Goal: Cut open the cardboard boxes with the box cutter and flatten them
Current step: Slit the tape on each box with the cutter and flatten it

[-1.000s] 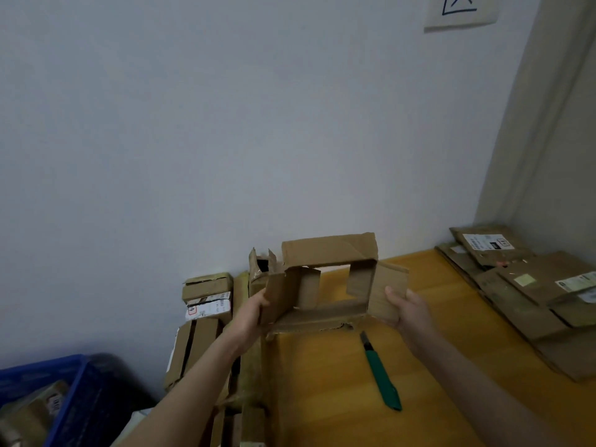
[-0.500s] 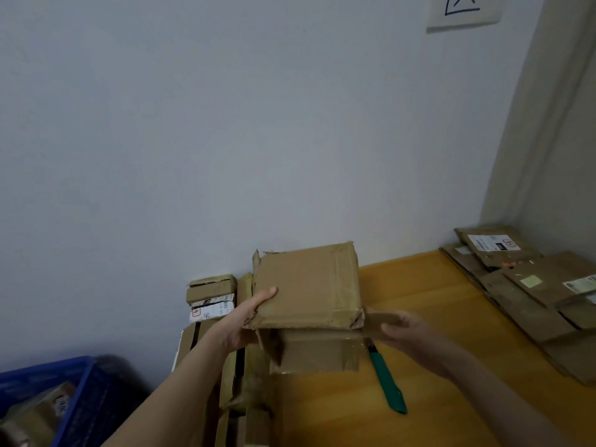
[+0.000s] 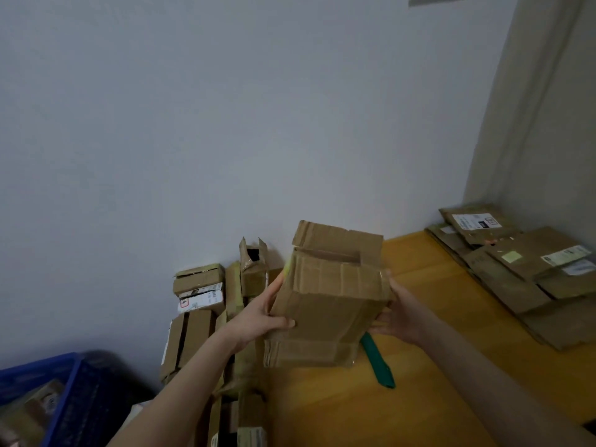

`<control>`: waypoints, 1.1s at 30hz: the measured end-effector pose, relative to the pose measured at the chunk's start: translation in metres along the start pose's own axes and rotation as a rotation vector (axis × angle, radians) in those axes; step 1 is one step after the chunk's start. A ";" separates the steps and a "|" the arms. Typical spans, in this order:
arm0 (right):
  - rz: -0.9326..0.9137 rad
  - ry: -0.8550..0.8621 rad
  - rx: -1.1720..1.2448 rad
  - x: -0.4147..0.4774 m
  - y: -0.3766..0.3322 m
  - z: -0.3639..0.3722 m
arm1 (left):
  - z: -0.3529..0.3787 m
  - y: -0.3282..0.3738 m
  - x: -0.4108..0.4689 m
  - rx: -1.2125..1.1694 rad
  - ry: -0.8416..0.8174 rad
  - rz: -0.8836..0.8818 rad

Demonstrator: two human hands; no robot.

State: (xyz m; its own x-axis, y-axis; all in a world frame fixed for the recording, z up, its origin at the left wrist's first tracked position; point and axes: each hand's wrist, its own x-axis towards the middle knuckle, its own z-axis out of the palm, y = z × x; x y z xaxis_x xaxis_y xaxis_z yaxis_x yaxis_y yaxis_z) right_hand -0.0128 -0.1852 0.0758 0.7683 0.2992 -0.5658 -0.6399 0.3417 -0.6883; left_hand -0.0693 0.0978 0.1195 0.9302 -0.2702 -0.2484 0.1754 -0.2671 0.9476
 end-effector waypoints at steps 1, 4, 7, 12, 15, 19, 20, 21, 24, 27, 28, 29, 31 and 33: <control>-0.009 -0.015 0.007 -0.002 0.000 0.001 | 0.001 0.002 -0.001 -0.017 0.000 0.000; -0.086 -0.081 -0.036 -0.007 -0.002 0.006 | -0.002 0.005 -0.001 -0.141 -0.012 -0.039; -0.140 -0.126 -0.054 -0.004 -0.001 0.007 | -0.007 0.009 0.001 -0.295 0.068 -0.171; -0.254 -0.153 -0.156 -0.005 0.001 0.016 | 0.006 0.016 0.009 0.064 0.198 -0.279; -0.311 -0.106 -0.277 -0.008 0.006 0.027 | 0.021 0.013 0.021 0.264 0.382 -0.252; -0.324 -0.041 -0.369 -0.013 0.012 0.035 | 0.032 0.004 0.035 0.554 0.531 -0.312; -0.301 -0.027 -0.381 -0.013 0.012 0.034 | 0.033 0.004 0.036 0.570 0.538 -0.310; -0.273 0.000 -0.394 -0.014 0.010 0.033 | 0.032 0.005 0.036 0.541 0.522 -0.279; -0.227 0.096 -0.525 -0.014 0.004 0.027 | 0.032 0.011 0.033 0.278 0.448 -0.174; -0.243 0.154 -0.637 -0.010 0.001 0.026 | 0.033 0.017 0.034 0.252 0.534 -0.140; -0.250 0.169 -0.673 -0.010 0.000 0.027 | 0.032 0.017 0.035 0.248 0.560 -0.131; -0.266 0.195 -0.724 -0.003 0.001 0.023 | 0.032 0.016 0.036 0.222 0.575 -0.124; -0.256 0.272 -0.884 0.011 0.003 0.015 | 0.030 0.017 0.035 0.124 0.591 -0.119; -0.275 0.327 -0.959 0.009 0.002 0.017 | 0.025 0.016 0.033 0.039 0.595 -0.137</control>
State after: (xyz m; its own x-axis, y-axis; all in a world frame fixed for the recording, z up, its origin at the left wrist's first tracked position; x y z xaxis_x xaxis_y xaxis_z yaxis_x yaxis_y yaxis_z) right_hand -0.0076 -0.1668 0.0769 0.9431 0.0143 -0.3321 -0.2743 -0.5308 -0.8018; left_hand -0.0436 0.0611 0.1217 0.9225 0.3289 -0.2021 0.3048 -0.2993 0.9042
